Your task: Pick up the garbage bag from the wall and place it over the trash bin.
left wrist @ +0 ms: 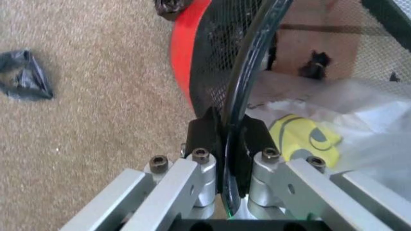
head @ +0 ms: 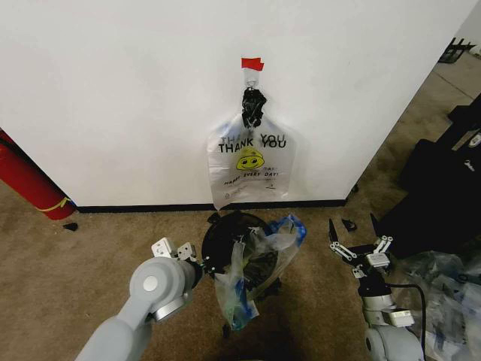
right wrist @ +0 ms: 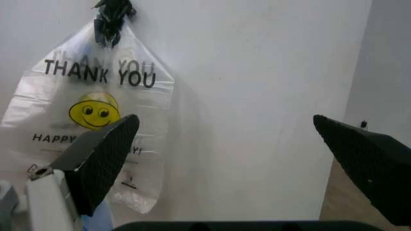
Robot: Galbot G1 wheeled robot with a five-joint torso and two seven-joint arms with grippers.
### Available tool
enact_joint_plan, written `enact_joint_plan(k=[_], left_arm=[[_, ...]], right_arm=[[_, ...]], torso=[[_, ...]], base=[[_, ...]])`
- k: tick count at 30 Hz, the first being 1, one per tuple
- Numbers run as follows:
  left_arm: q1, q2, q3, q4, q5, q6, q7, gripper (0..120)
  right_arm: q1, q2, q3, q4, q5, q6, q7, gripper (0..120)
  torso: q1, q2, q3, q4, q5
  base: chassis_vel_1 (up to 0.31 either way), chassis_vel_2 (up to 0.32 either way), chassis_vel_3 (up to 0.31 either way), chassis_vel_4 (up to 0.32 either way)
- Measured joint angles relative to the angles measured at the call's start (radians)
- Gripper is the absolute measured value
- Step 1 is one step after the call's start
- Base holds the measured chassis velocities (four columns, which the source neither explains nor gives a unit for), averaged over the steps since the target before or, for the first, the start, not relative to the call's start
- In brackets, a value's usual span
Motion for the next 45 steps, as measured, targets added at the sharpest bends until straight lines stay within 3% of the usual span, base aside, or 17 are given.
enact_joint_plan(k=[4, 15, 18, 25, 26, 28, 29, 32, 35, 40, 45], left_arm=[[-0.017, 0.019, -0.001, -0.011, 0.001, 0.018, 0.034, 14], [-0.07, 0.079, 0.005, -0.053, 0.025, 0.039, 0.068, 55], [-0.071, 0.104, 0.008, -0.066, 0.101, 0.042, 0.124, 64], [-0.058, 0.252, 0.035, -0.11, 0.498, 0.012, 0.492, 93], [-0.058, 0.252, 0.035, -0.11, 0.498, 0.012, 0.492, 93], [-0.064, 0.286, 0.039, -0.111, 0.572, 0.009, 0.595, 98], [-0.08, 0.32, 0.047, -0.116, 0.628, 0.006, 0.712, 100], [-0.13, 0.35, 0.074, -0.127, 0.65, 0.024, 0.863, 100], [-0.191, 0.347, 0.131, -0.126, 0.647, 0.059, 0.9, 100], [-0.326, 0.293, 0.232, -0.084, 0.602, 0.156, 0.875, 100], [-0.46, 0.232, 0.357, 0.035, 0.658, 0.192, 0.822, 100]], right_arm=[[0.001, -0.001, 0.002, -0.006, 0.001, 0.0, 0.001, 100], [0.005, -0.001, 0.002, -0.031, 0.007, 0.01, 0.001, 100], [0.005, -0.003, 0.002, -0.031, 0.009, 0.011, 0.002, 100], [0.001, -0.008, 0.001, -0.034, 0.013, 0.019, 0.002, 100], [0.001, -0.008, 0.001, -0.034, 0.013, 0.019, 0.002, 100], [0.0, -0.006, -0.001, -0.034, 0.012, 0.019, 0.002, 100], [-0.001, -0.004, -0.005, -0.035, 0.009, 0.019, 0.002, 100], [-0.005, 0.004, -0.009, -0.042, -0.005, 0.019, 0.002, 100], [-0.011, 0.012, -0.011, -0.043, -0.019, 0.019, 0.002, 100], [-0.019, 0.025, -0.01, -0.042, -0.038, 0.017, 0.004, 100], [-0.033, 0.031, -0.007, -0.033, -0.051, 0.014, 0.006, 100]], torso=[[0.0, 0.0, 0.0, 0.0, -0.0001], [0.0, 0.0, 0.0, -0.0001, -0.0001], [0.0, 0.0, 0.0, 0.0, -0.0001], [0.0, 0.0, 0.0, 0.0, -0.0002], [0.0, 0.0, 0.0, 0.0, -0.0002], [0.0, 0.0, 0.0, 0.0002, -0.0001], [0.0, 0.0, 0.0, 0.0001, -0.0002], [0.0, 0.0, 0.0, 0.0001, 0.0002], [0.0, 0.0, 0.0, 0.0001, 0.0001], [0.0, 0.0, 0.0, -0.0001, 0.0001], [0.0, 0.0, 0.0, -0.0003, 0.0]], base=[[0.0, 0.0, 0.0, 0.0], [0.0, 0.0, 0.0, 0.0], [0.0, 0.0, 0.0, 0.0], [0.0, 0.0, 0.0, 0.0], [0.0, 0.0, 0.0, 0.0], [0.0, 0.0, 0.0, 0.0], [0.0, 0.0, 0.0, 0.0], [0.0, 0.0, 0.0, 0.0], [0.0, 0.0, 0.0, 0.0], [0.0, 0.0, 0.0, 0.0], [0.0, 0.0, 0.0, 0.0]])
